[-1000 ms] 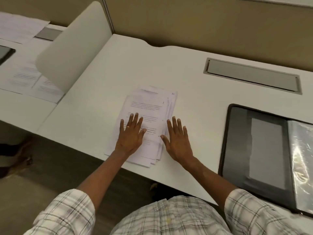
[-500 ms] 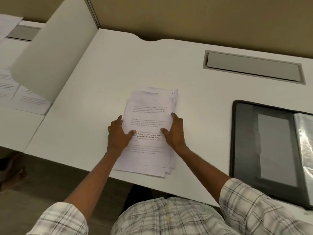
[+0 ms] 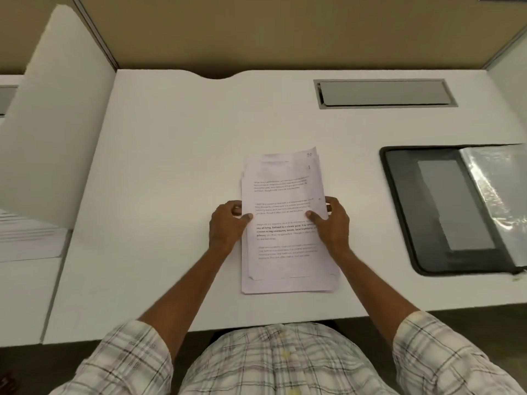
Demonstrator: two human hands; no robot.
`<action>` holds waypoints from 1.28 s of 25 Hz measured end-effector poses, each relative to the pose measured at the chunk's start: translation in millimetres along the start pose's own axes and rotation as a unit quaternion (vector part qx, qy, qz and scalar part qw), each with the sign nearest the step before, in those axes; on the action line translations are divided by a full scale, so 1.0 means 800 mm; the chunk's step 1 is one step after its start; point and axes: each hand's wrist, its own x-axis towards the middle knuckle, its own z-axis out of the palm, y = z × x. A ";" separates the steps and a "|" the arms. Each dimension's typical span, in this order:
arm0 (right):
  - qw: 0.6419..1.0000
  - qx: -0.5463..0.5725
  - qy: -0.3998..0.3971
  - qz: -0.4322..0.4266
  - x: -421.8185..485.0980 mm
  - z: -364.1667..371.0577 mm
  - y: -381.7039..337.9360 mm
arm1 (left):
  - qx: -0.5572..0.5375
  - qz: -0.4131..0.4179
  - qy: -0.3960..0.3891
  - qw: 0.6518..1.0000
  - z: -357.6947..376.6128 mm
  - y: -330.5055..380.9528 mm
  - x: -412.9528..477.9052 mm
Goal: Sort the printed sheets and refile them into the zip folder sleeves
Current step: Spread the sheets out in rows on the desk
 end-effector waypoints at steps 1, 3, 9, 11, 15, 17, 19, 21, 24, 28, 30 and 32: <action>1.000 0.012 0.008 -0.003 -0.004 -0.004 0.003 | 0.005 0.012 -0.006 1.000 0.004 0.001 -0.002; 0.999 0.008 0.027 -0.021 -0.008 -0.010 0.012 | 0.000 0.026 -0.019 0.999 0.015 0.010 -0.009; 0.992 -0.009 0.110 -0.055 -0.008 -0.038 0.031 | -0.022 0.029 -0.036 0.999 0.048 0.033 -0.030; 0.992 0.015 0.118 -0.033 -0.002 -0.054 0.034 | -0.031 0.033 -0.031 0.998 0.055 0.035 -0.035; 0.992 -0.007 0.125 -0.005 0.010 -0.079 0.041 | -0.019 0.029 -0.004 0.999 0.067 0.040 -0.037; 0.995 -0.009 0.104 -0.006 0.015 -0.089 0.048 | -0.020 0.020 0.013 1.000 0.070 0.042 -0.040; 0.996 -0.005 0.088 -0.016 0.016 -0.093 0.052 | -0.021 0.014 0.025 0.999 0.071 0.042 -0.040; 0.995 0.014 0.090 -0.039 0.018 -0.099 0.050 | -0.032 0.019 0.024 0.999 0.073 0.036 -0.041; 0.992 0.089 0.050 -0.071 0.032 -0.107 0.023 | -0.041 0.039 0.017 0.998 0.073 0.042 -0.039; 0.981 0.184 -0.032 -0.055 0.063 -0.106 -0.023 | -0.111 0.021 -0.020 0.993 0.059 0.070 -0.020; 0.974 0.211 -0.066 -0.047 0.079 -0.095 -0.046 | -0.195 -0.002 -0.058 0.979 0.045 0.082 -0.003; 0.970 0.220 -0.095 -0.032 0.097 -0.076 -0.066 | -0.267 -0.015 -0.065 0.961 0.026 0.086 0.016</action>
